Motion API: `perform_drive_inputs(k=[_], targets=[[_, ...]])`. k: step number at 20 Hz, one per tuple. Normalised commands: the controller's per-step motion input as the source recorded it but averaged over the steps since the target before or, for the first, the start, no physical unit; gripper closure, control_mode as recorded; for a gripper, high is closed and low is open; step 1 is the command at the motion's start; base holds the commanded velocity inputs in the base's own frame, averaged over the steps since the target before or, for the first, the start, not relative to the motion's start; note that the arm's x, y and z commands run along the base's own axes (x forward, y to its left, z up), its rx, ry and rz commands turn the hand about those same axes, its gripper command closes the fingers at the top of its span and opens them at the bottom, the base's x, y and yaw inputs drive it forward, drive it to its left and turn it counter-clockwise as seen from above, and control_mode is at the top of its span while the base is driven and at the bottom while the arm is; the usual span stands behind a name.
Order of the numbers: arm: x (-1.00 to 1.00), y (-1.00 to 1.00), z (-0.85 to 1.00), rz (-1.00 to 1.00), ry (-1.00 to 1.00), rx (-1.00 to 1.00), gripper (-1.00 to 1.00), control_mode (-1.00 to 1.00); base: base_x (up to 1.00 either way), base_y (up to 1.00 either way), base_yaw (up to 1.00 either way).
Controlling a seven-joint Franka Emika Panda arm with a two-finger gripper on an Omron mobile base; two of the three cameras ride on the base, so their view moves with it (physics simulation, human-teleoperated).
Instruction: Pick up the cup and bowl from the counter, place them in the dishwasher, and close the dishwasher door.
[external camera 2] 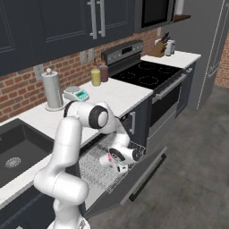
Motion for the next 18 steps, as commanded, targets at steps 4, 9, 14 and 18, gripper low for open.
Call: perform_drive_inputs(k=[4, 9, 14, 18], targets=[[0.37, 0.3, -0.33, 0.0, 0.07, 0.04, 1.0, -1.0, 0.0, 0.0, 0.0], [0.23, 0.21, -0.41, 0.0, 0.08, 0.0, 1.0, -1.0, 0.0, 0.0, 0.0], [0.09, 0.15, -0.43, 0.0, 0.04, 0.0, 1.0, -1.0, 0.0, 0.0, 0.0], [0.08, 0.05, -0.44, 0.0, 0.04, 0.0, 1.0, -1.0, 0.0, 0.0, 0.0]])
